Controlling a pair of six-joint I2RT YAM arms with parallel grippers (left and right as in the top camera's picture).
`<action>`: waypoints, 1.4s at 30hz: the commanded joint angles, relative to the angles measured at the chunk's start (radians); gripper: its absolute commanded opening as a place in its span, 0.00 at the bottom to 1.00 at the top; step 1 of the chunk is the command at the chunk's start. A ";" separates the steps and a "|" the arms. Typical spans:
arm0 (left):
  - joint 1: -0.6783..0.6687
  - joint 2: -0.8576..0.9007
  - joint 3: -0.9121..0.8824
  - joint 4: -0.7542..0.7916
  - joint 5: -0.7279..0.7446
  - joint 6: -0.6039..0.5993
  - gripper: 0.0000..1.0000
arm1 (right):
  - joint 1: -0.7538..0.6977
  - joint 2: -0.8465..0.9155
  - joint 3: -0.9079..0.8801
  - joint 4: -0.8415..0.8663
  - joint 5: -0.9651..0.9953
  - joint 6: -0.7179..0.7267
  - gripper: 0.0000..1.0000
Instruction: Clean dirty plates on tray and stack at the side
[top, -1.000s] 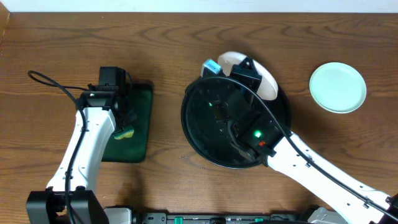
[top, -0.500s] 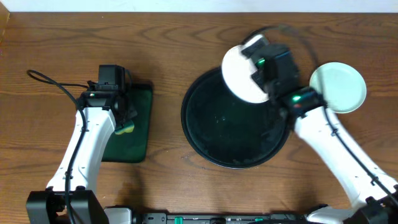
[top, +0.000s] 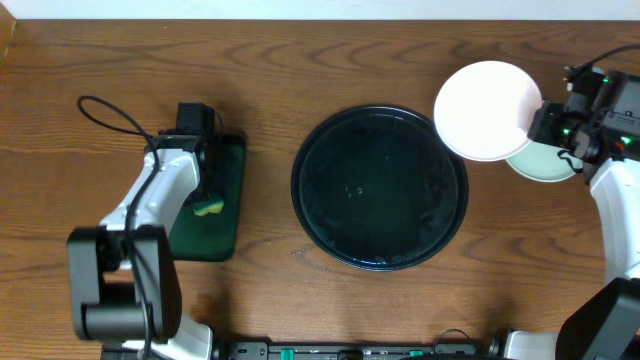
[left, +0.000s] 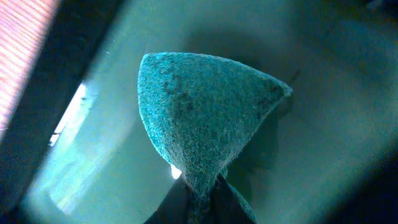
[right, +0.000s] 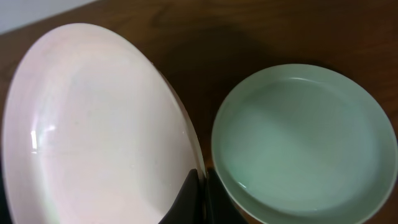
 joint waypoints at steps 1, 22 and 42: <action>0.014 0.055 -0.003 0.007 -0.024 -0.006 0.17 | -0.027 -0.004 0.005 0.000 -0.065 0.038 0.01; 0.071 -0.419 0.086 -0.133 0.051 -0.006 0.78 | -0.164 0.027 -0.022 0.030 0.237 0.183 0.01; 0.071 -0.465 0.080 -0.216 0.051 -0.006 0.80 | -0.196 0.237 -0.037 0.130 0.247 0.267 0.74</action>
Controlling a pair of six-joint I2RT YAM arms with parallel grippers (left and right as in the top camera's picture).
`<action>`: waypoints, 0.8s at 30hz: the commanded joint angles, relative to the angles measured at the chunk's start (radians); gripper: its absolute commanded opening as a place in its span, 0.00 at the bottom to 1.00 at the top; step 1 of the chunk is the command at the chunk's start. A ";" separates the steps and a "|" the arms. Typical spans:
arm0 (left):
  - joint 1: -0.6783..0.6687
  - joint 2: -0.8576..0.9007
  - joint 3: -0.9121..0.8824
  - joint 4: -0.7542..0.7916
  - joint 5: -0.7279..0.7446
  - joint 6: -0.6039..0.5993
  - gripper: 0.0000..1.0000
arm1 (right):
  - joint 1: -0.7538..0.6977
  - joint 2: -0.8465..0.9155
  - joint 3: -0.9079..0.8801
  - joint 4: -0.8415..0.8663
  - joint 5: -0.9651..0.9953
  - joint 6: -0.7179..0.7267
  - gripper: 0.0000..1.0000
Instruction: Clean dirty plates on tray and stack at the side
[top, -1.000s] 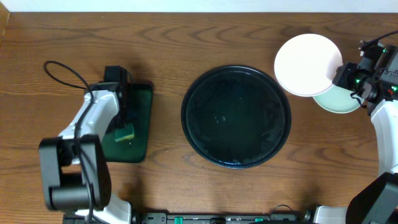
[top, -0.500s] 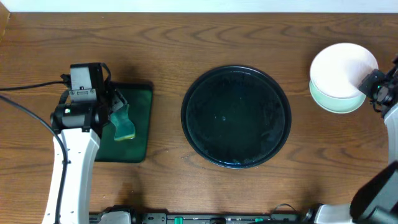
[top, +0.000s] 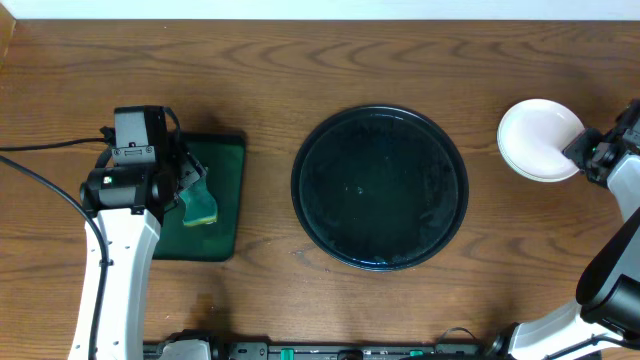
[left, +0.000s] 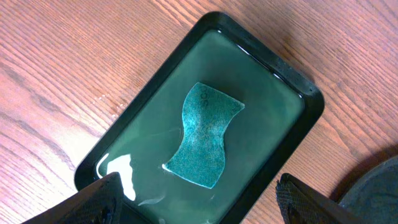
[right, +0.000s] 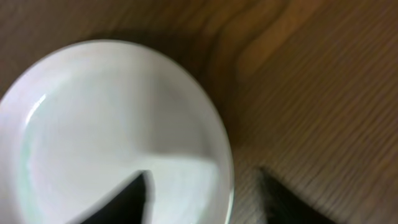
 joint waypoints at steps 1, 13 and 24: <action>0.002 0.000 0.011 -0.003 -0.002 -0.002 0.79 | 0.000 -0.049 0.002 -0.035 -0.042 0.023 0.77; 0.002 0.000 0.011 -0.003 -0.002 -0.002 0.80 | 0.180 -0.507 -0.038 -0.306 -0.087 0.050 0.90; 0.002 0.000 0.011 -0.003 -0.002 -0.002 0.80 | 0.376 -0.600 -0.061 -0.519 -0.187 0.064 0.99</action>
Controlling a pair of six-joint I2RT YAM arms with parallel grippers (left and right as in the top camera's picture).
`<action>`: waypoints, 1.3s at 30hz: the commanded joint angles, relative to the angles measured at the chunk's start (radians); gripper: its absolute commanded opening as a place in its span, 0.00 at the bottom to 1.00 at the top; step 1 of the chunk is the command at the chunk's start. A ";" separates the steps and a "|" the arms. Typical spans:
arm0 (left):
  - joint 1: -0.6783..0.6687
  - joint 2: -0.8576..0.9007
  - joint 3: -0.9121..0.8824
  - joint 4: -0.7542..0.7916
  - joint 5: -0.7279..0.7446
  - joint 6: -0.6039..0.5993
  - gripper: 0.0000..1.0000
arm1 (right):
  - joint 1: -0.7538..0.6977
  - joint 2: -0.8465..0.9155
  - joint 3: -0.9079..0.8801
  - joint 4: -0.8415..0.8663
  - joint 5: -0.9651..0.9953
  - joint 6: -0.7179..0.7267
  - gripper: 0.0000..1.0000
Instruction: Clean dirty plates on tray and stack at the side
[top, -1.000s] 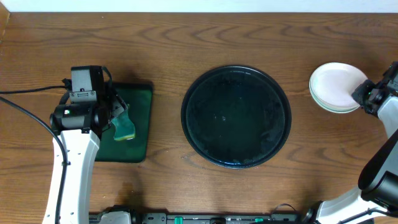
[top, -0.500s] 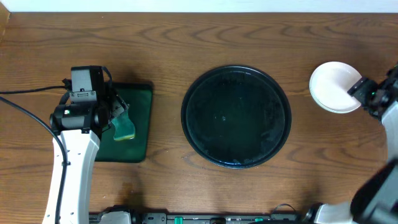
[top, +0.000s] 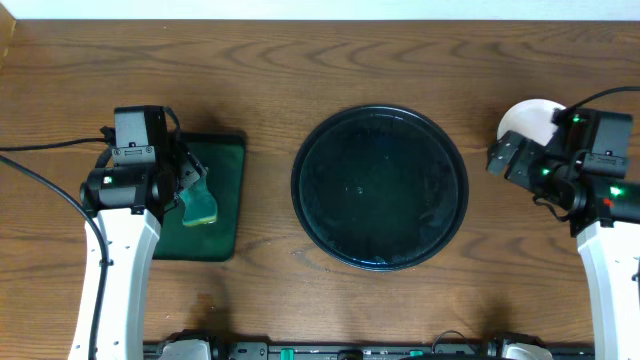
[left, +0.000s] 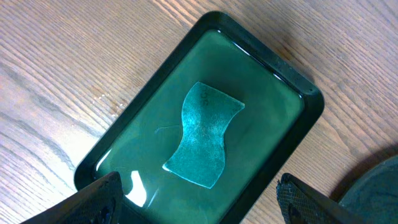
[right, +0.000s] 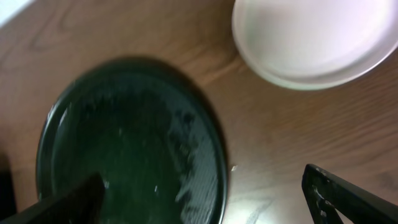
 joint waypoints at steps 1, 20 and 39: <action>0.002 0.000 0.011 -0.003 -0.002 -0.002 0.80 | 0.014 0.000 -0.006 -0.010 -0.019 0.013 0.99; 0.002 0.000 0.011 -0.003 -0.002 -0.002 0.80 | 0.017 -0.020 -0.148 0.071 0.025 -0.130 0.99; 0.002 0.000 0.011 -0.003 -0.002 -0.002 0.80 | 0.029 -0.822 -1.018 0.948 -0.105 -0.130 0.99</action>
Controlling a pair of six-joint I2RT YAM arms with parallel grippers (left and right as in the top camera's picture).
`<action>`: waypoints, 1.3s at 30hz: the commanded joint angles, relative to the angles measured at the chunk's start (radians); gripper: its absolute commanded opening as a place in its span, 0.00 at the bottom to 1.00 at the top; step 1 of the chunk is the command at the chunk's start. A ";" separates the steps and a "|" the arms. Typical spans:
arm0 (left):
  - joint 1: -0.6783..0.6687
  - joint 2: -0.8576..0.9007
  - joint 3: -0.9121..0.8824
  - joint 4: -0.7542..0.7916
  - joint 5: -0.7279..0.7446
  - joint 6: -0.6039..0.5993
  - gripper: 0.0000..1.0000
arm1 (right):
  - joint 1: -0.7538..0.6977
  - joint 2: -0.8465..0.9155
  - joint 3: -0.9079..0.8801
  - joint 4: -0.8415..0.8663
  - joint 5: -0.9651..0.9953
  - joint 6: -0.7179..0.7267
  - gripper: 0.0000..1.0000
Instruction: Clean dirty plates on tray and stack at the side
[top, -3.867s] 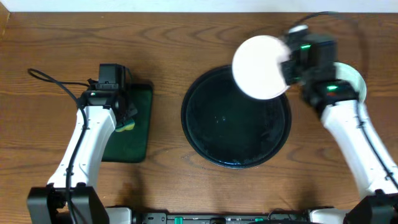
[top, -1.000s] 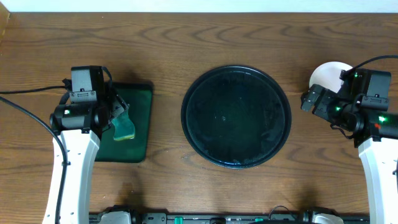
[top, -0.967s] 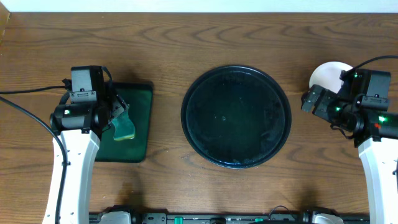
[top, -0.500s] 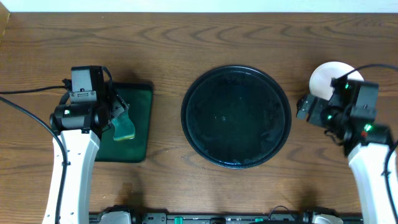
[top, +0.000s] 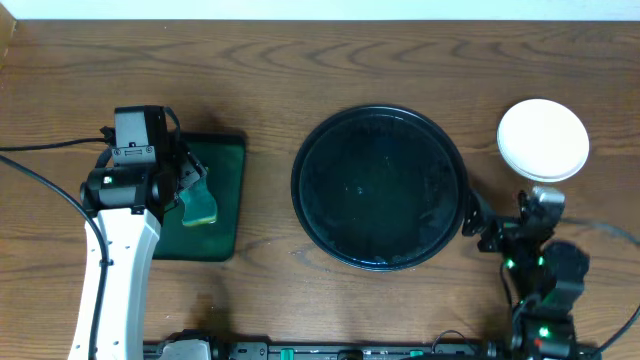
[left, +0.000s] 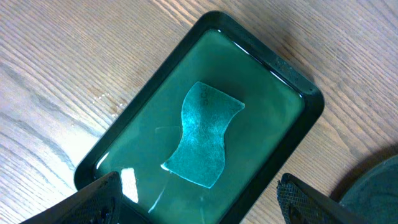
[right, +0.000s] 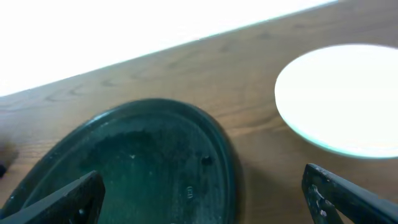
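The round dark tray (top: 380, 190) sits mid-table with nothing on it; the right wrist view shows it (right: 130, 162) wet and speckled. A white-pink plate (top: 543, 139) rests on a pale green one at the far right, seen also in the right wrist view (right: 345, 96). My right gripper (top: 497, 222) stands open near the tray's right front edge, its fingers (right: 348, 199) apart and holding nothing. My left gripper (left: 199, 211) hangs open above the sponge (left: 204, 135), which lies in the small green tray (left: 298, 87).
The small green rectangular tray (top: 232, 160) lies left of the round tray, with water in it. A black cable (top: 50, 145) runs off the left arm to the table's left edge. Bare wooden tabletop (top: 300, 60) stretches along the back.
My right arm has moved from beside the stacked plates to the table's front right, near the round tray's edge. The plates lie uncovered. The left arm and sponge have not moved.
First my left gripper was shut on the sponge in the small tray, and my right held the pink plate beside the green one. Then the sponge lay loose under my open left gripper and the pink plate sat on the green. Afterwards my right arm moved away, open.
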 joint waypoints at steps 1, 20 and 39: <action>0.002 0.000 0.011 -0.003 -0.002 -0.002 0.80 | 0.034 -0.099 -0.085 0.051 -0.014 -0.017 0.99; 0.002 0.000 0.011 -0.003 -0.002 -0.002 0.80 | 0.161 -0.467 -0.137 -0.138 0.233 -0.206 0.99; 0.002 0.000 0.011 -0.003 -0.002 -0.002 0.81 | 0.161 -0.467 -0.137 -0.134 0.210 -0.205 0.99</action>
